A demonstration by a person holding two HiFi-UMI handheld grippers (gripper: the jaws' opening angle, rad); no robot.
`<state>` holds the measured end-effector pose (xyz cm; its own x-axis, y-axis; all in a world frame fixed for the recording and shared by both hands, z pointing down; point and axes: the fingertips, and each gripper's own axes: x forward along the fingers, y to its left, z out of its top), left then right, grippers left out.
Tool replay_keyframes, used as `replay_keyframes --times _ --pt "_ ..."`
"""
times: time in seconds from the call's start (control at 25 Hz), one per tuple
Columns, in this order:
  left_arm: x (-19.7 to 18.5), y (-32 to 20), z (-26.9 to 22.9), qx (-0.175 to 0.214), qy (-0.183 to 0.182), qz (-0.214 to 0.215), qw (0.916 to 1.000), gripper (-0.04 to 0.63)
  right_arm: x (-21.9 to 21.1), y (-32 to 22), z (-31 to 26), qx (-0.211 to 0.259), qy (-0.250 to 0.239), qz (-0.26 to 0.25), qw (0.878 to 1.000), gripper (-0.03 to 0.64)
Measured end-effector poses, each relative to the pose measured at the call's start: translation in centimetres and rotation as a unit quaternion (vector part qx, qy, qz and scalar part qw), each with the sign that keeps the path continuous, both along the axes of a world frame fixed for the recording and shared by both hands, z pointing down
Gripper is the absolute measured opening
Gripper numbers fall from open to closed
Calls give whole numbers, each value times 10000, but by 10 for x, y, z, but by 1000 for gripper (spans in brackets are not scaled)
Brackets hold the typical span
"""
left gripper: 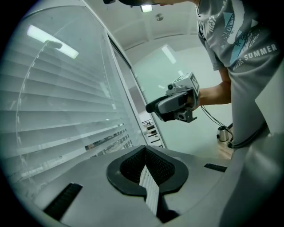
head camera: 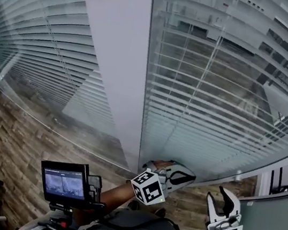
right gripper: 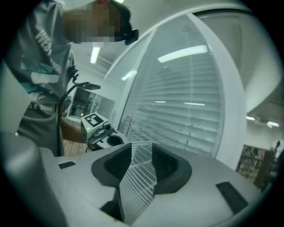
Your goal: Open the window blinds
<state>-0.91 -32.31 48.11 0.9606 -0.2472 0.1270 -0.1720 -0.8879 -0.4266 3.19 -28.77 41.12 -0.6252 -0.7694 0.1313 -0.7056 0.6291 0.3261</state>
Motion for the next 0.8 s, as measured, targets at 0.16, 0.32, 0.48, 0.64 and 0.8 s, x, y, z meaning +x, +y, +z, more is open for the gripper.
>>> replay_keyframes --times 0.16,0.32,0.48,0.64,0.8 --pt "0 0 -2 3 3 7 10000 5 -11 5 -2 83 211 -365 9991 118" --pt "-6 -4 1 13 21 -49 10000 5 -19 0 1 160 273 -439 9985 114" --pt "-6 -8 -4 6 32 -98 9999 5 -16 -3 -3 153 328 -455 9983 112" --pt "-8 -7 0 14 35 -106 9999 5 -15 -4 2 139 331 -395 9986 110" --pt "-8 -7 0 -2 30 -114 9999 5 -14 -5 0 144 278 -369 9988 106"
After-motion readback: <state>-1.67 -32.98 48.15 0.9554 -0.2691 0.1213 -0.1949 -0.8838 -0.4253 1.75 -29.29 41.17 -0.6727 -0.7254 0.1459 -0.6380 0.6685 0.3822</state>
